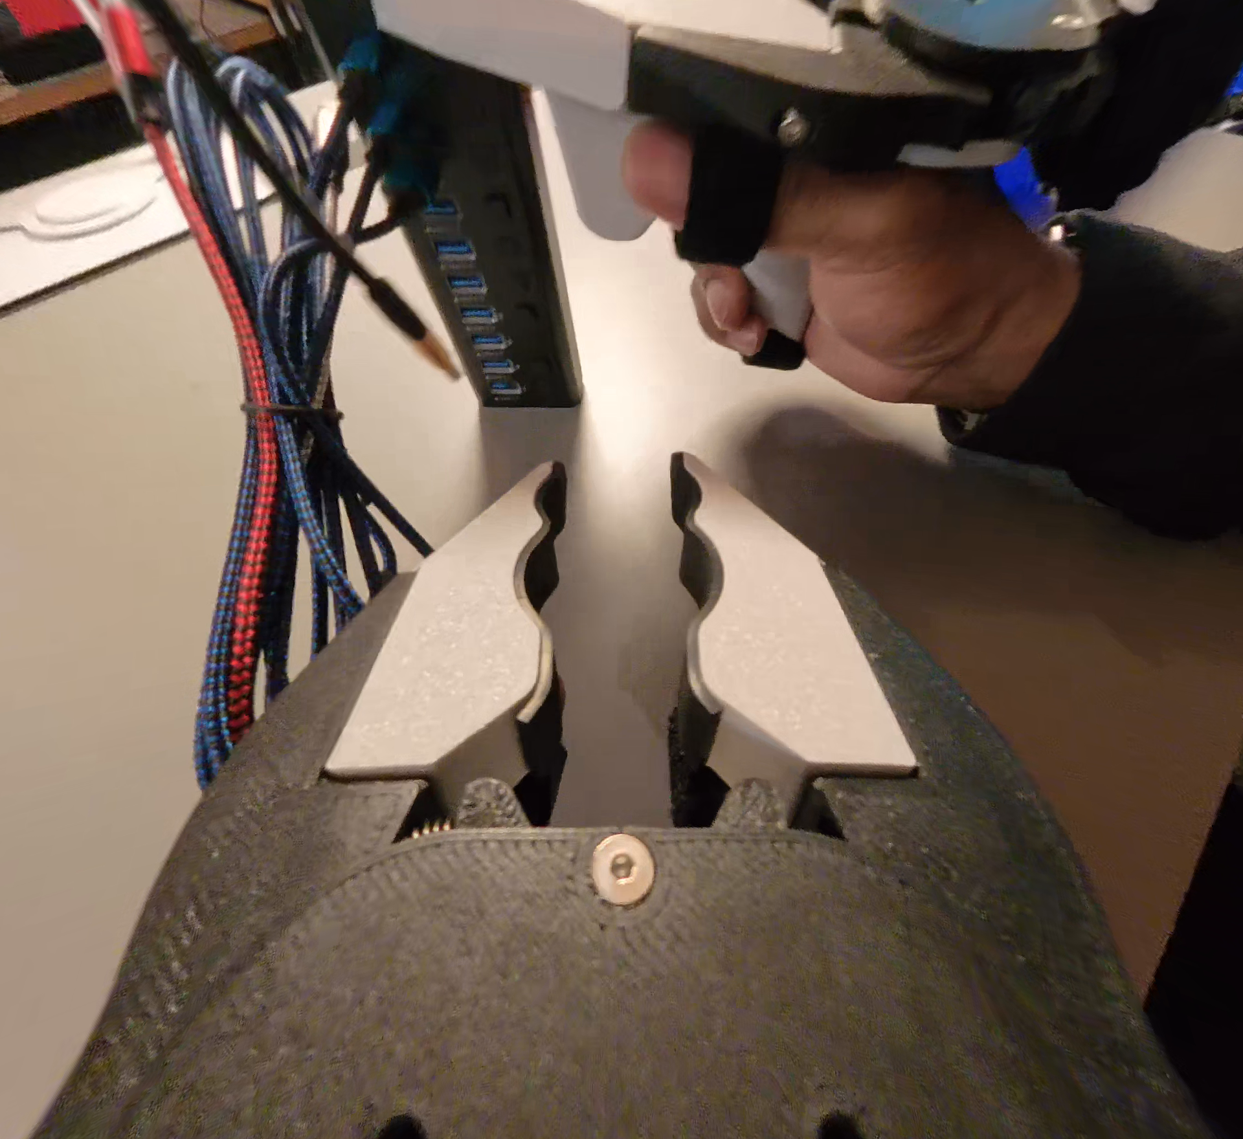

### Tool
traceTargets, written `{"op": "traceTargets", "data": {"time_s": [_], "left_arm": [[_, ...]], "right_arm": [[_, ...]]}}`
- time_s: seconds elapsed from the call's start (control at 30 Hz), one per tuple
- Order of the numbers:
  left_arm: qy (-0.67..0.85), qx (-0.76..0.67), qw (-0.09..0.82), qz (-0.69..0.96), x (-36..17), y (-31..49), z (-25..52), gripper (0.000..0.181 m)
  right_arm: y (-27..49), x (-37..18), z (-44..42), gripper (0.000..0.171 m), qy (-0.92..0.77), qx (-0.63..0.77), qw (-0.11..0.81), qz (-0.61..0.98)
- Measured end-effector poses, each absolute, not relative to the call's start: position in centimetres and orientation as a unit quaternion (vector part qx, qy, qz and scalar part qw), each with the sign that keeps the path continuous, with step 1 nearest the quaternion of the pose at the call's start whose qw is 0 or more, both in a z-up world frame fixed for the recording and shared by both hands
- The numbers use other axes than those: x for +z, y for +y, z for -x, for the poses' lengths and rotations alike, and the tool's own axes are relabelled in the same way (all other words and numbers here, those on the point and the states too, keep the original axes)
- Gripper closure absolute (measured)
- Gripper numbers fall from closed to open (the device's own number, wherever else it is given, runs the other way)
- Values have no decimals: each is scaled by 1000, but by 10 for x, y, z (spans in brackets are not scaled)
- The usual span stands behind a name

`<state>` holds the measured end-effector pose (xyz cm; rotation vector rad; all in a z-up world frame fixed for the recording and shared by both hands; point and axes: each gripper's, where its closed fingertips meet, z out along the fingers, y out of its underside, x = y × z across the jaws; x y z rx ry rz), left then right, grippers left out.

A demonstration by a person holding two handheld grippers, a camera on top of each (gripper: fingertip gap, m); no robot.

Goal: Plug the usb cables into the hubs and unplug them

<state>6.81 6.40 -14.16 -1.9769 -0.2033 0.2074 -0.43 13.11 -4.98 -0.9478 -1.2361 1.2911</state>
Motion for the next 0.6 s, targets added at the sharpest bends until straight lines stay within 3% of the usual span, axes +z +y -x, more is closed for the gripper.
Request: {"op": "traceTargets", "data": {"time_s": [0.43, 0.6], "left_arm": [[-144, 74, 606, 779, -118, 56, -22, 140], [-173, -60, 671, 718, -95, 61, -22, 131]], "right_arm": [[140, -50, 6, 145, -507, 533, 535, 415], [141, -51, 6, 145, -507, 532, 534, 417]]}}
